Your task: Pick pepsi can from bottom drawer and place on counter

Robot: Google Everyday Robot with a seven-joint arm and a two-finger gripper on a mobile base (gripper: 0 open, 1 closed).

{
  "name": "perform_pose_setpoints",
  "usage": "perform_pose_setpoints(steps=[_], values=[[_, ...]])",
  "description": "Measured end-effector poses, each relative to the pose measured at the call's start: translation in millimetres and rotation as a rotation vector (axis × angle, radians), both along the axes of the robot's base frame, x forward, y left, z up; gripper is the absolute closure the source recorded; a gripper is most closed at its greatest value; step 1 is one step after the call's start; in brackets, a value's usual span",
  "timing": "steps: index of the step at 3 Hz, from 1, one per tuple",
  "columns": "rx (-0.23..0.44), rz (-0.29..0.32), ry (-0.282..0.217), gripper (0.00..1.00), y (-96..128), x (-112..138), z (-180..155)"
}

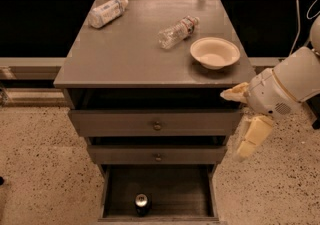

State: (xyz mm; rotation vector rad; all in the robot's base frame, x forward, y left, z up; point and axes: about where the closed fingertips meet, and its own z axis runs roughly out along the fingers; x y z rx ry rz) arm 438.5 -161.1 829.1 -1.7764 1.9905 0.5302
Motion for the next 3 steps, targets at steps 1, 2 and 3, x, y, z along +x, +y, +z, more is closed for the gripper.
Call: perform_pose_setpoints(steps=[1, 2, 3], values=[[0.033, 0.024, -0.016, 0.0, 11, 3, -4], [0.244, 0.084, -0.056, 0.0, 51, -6, -61], [0.436, 0.093, -0.128, 0.0, 92, -6, -120]])
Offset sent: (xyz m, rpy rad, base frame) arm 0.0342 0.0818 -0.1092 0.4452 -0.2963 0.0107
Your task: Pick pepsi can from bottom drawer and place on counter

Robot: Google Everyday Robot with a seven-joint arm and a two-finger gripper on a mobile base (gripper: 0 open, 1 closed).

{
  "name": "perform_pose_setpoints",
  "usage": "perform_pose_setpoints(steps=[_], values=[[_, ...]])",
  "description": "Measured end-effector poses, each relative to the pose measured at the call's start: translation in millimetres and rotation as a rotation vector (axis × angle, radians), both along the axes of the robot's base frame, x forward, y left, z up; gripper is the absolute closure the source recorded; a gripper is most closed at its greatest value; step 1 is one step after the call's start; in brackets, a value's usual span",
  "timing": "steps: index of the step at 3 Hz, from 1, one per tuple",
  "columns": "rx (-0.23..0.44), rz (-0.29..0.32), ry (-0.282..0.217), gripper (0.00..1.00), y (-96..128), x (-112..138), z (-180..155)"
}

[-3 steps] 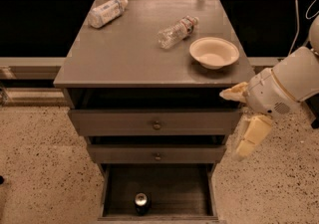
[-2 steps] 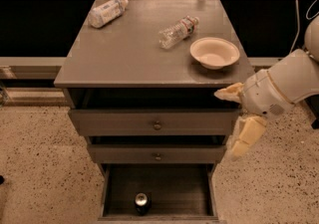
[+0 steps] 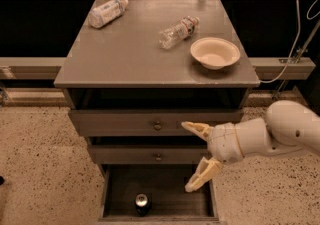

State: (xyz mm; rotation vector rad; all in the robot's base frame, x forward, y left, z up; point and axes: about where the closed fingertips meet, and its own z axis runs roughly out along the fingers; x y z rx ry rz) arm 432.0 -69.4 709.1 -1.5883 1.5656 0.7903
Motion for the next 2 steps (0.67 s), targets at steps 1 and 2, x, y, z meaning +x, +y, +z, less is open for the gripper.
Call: perform_pose_setpoints(steps=[1, 2], values=[[0.016, -0.006, -0.083, 0.0, 8, 17, -11], [0.009, -0.026, -0.078, 0.0, 9, 16, -26]])
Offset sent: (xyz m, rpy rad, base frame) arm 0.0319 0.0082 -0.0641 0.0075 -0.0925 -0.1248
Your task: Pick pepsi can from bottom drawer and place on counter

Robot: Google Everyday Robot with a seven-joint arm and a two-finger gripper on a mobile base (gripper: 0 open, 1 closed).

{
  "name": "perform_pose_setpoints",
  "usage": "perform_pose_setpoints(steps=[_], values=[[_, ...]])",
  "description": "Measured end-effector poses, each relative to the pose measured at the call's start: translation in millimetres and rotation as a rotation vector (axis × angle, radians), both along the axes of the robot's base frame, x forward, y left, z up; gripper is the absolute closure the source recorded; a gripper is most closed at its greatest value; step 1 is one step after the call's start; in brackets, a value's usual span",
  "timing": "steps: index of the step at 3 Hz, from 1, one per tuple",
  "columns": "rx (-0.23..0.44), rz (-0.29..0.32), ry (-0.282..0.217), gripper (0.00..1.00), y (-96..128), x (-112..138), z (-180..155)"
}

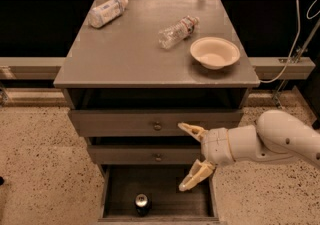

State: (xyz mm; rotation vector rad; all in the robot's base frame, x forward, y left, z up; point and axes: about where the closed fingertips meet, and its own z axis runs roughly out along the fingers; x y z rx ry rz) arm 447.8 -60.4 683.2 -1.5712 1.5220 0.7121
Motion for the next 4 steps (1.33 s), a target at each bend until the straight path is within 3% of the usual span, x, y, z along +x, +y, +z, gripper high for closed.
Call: perform_pose_setpoints(steps=[1, 2, 3, 4], values=[[-0.015, -0.04, -0.046, 0.0, -2, -3, -61], [-0.065, -0.075, -0.164, 0.0, -11, 7, -126], [-0.065, -0.074, -0.164, 0.0, -11, 7, -126], [0.004, -0.041, -0.226, 0.0, 30, 22, -159]])
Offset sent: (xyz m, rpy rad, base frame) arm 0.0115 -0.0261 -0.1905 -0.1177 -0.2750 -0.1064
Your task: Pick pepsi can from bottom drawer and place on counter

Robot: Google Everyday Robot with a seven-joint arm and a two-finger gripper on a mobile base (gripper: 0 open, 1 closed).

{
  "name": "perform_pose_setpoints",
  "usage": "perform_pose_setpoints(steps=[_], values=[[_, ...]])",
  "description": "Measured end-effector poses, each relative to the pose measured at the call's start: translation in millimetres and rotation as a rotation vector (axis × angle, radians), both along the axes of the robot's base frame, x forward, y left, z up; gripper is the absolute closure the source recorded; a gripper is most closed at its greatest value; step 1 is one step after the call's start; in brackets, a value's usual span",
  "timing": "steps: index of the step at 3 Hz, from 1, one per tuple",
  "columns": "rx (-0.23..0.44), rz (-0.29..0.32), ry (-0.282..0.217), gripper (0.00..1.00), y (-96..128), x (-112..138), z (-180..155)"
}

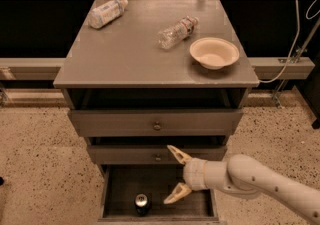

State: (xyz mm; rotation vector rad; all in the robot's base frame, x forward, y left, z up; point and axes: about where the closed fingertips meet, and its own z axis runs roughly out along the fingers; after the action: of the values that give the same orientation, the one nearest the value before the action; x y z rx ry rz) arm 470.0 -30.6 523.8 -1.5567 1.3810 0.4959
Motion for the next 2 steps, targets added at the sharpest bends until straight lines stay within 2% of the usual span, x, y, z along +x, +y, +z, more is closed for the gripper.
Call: perform_pose_setpoints(steps=[1, 2], values=[[0.058, 0.038, -0.067, 0.0, 42, 14, -43], [0.107, 0.04, -0.016, 0.0, 55, -1, -71]])
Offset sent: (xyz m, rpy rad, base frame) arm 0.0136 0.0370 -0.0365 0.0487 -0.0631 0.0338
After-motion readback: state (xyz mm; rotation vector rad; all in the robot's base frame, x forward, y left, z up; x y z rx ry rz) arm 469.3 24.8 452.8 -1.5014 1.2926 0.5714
